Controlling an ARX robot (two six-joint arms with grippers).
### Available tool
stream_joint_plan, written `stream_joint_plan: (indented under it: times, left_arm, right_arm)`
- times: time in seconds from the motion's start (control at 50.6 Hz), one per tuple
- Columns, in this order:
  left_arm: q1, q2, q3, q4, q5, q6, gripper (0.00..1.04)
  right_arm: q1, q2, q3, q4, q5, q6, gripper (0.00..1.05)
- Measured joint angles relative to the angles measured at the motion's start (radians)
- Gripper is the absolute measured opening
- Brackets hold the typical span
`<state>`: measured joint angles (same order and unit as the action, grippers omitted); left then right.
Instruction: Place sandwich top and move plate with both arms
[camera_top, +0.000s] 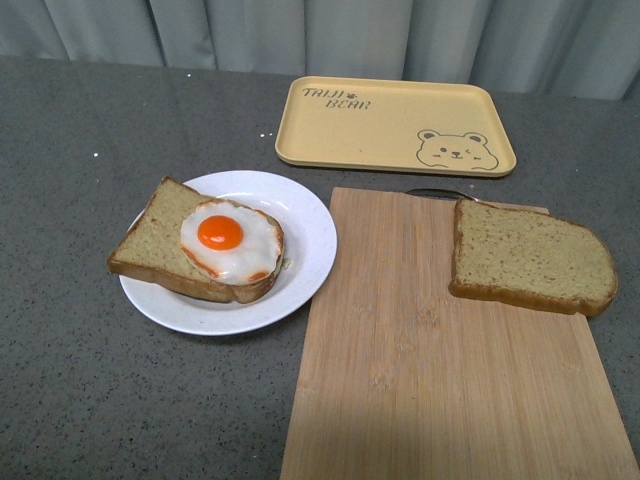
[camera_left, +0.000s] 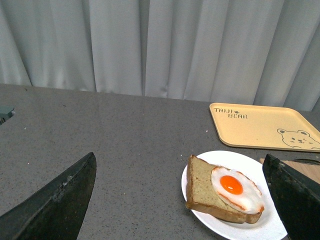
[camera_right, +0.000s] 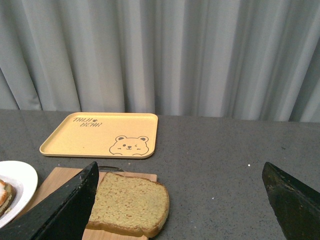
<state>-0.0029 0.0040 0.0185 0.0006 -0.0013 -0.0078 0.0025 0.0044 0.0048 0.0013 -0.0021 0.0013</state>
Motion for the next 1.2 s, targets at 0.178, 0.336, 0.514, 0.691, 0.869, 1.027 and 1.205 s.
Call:
stream_joint_plan:
  times: [0.178, 0.336, 0.514, 0.691, 0.869, 1.027, 1.205]
  left_arm:
    - [0.000, 0.000, 0.000, 0.000, -0.001, 0.000, 0.98]
    - [0.000, 0.000, 0.000, 0.000, 0.001, 0.000, 0.98]
    - [0.000, 0.000, 0.000, 0.000, 0.000, 0.000, 0.98]
    - [0.000, 0.000, 0.000, 0.000, 0.001, 0.000, 0.98]
    - [0.000, 0.000, 0.000, 0.000, 0.001, 0.000, 0.98]
    - [0.000, 0.000, 0.000, 0.000, 0.001, 0.000, 0.98]
    - [0.000, 0.000, 0.000, 0.000, 0.001, 0.000, 0.98]
  right_arm:
    - [0.087, 0.163, 0.008, 0.099, 0.443, -0.217, 0.95]
    - [-0.110, 0.647, 0.077, 0.326, 0.248, -0.238, 0.95]
    - [-0.174, 1.109, 0.230, 0.404, 0.075, -0.117, 0.95]
    - [-0.189, 1.460, 0.399, 0.337, -0.072, 0.001, 0.95]
    - [-0.203, 1.643, 0.528, 0.278, -0.198, 0.085, 0.95]
    - [-0.207, 1.748, 0.625, 0.253, -0.283, 0.151, 0.95]
    - [-0.195, 1.871, 0.752, 0.171, -0.341, 0.207, 0.95]
